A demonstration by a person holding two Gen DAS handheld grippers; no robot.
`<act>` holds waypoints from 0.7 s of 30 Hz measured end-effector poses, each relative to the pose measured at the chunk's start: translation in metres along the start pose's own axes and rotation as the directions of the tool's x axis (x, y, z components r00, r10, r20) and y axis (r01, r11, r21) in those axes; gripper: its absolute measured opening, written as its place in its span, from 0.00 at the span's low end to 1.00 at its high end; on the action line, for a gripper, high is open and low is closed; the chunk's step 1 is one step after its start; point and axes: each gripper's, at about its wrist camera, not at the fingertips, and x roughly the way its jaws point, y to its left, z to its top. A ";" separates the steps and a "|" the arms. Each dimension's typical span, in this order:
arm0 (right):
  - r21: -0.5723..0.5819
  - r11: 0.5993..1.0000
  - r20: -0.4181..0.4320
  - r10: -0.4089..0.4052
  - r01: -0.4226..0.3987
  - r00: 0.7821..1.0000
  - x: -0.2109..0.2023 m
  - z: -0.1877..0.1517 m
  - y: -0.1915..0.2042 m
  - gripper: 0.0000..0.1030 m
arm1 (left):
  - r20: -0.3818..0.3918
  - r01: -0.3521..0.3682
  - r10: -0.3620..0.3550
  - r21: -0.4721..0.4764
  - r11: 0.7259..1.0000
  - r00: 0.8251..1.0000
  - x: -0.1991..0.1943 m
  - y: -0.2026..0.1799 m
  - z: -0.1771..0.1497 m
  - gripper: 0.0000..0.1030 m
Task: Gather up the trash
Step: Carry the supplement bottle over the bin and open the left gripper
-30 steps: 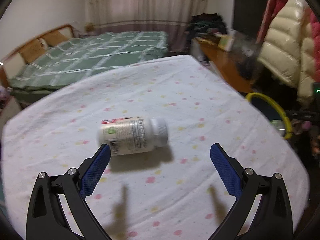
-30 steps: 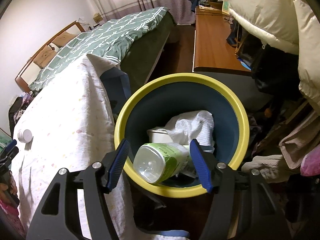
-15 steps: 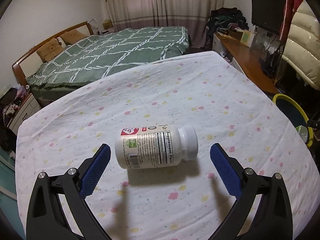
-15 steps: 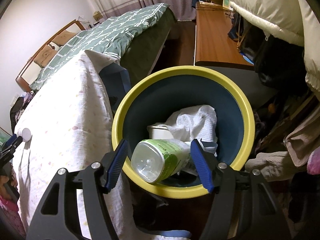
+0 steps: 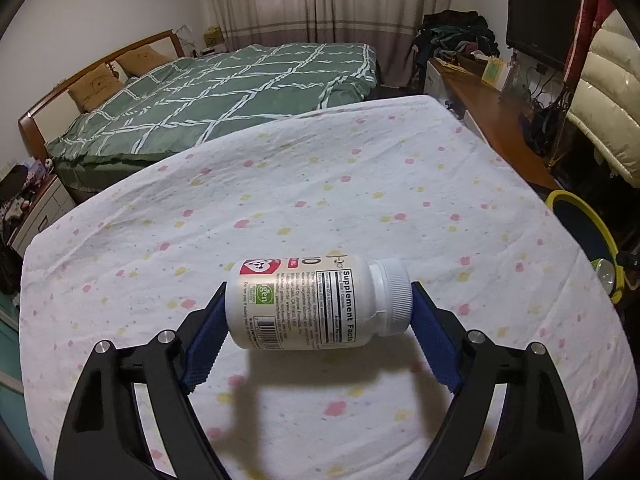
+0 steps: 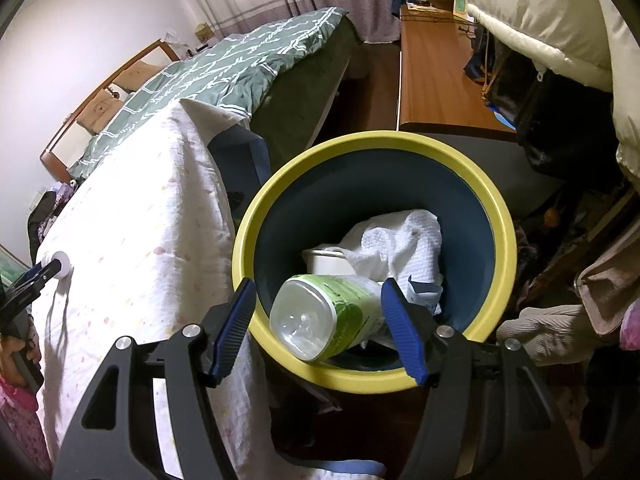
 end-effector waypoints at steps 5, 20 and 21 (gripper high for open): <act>-0.002 1.000 0.033 -0.006 0.006 0.999 -0.014 -0.006 -0.006 0.60 | 0.025 0.032 -0.033 0.043 0.999 0.999 -0.024 -0.040 0.009 0.81; -0.006 0.996 0.120 -0.093 0.094 0.988 -0.075 -0.035 -0.052 0.60 | -0.030 0.320 -0.326 0.283 0.904 0.945 -0.042 -0.265 0.061 0.82; -0.003 0.995 0.123 -0.097 0.098 0.988 -0.078 -0.037 -0.056 0.60 | -0.047 0.336 -0.338 0.291 0.896 0.940 -0.037 -0.280 0.064 0.82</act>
